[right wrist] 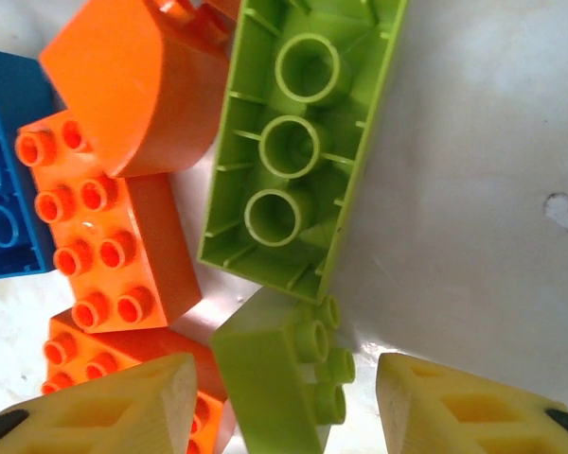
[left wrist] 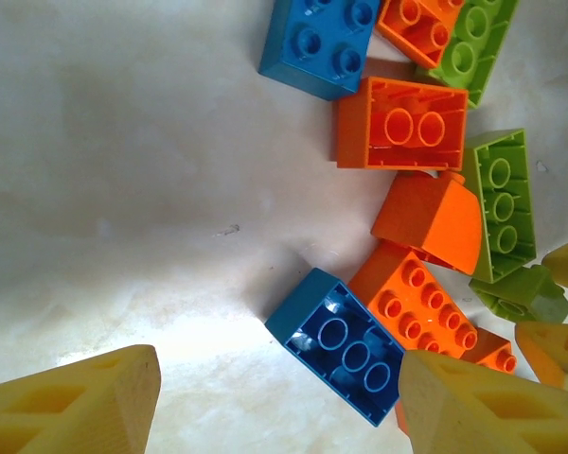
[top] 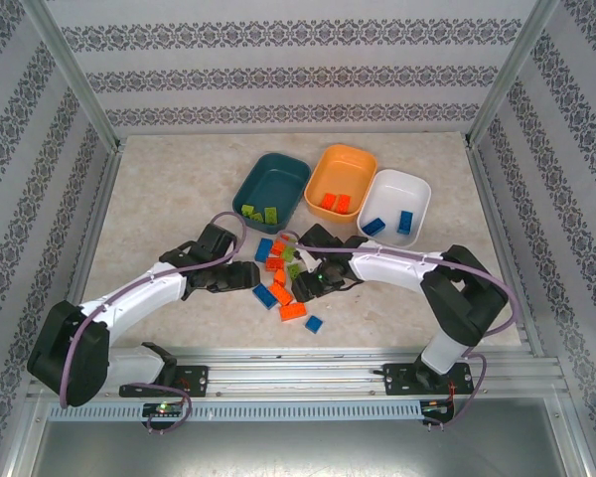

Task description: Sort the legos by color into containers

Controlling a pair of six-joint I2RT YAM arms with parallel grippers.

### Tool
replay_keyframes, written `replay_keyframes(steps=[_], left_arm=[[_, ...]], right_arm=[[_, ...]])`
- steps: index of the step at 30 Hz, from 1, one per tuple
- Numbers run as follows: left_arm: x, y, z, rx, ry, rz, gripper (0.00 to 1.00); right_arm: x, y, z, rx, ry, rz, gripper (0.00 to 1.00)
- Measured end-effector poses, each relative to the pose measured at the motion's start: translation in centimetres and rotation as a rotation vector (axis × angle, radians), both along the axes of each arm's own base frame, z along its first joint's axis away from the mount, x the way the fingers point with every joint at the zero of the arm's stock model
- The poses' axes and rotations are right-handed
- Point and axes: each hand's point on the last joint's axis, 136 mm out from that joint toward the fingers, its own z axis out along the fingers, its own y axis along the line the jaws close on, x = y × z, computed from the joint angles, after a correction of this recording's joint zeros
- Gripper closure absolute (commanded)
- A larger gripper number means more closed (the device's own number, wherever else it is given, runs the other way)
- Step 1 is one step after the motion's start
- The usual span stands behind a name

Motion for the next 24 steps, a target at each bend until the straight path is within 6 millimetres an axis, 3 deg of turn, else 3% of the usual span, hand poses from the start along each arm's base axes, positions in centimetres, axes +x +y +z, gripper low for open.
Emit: replay_keyframes(steps=[9, 16, 20, 24], left_arm=[[0.2, 0.3, 0.1, -0.003, -0.003, 0.011, 0.32], [0.2, 0.2, 0.1, -0.006, -0.002, 0.009, 0.32], [0.1, 0.2, 0.4, -0.012, -0.011, 0.006, 0.32], [-0.1, 0.3, 0.1, -0.010, -0.006, 0.003, 0.32]], right_arm=[[0.6, 0.1, -0.8, -0.029, -0.007, 0.015, 0.69], [0.9, -0.1, -0.3, -0.027, -0.030, 0.005, 0.73], [1.8, -0.4, 2.3, 0.035, -0.070, -0.035, 0.72], [4.6, -0.7, 6.2, 0.136, -0.116, -0.118, 0.72]])
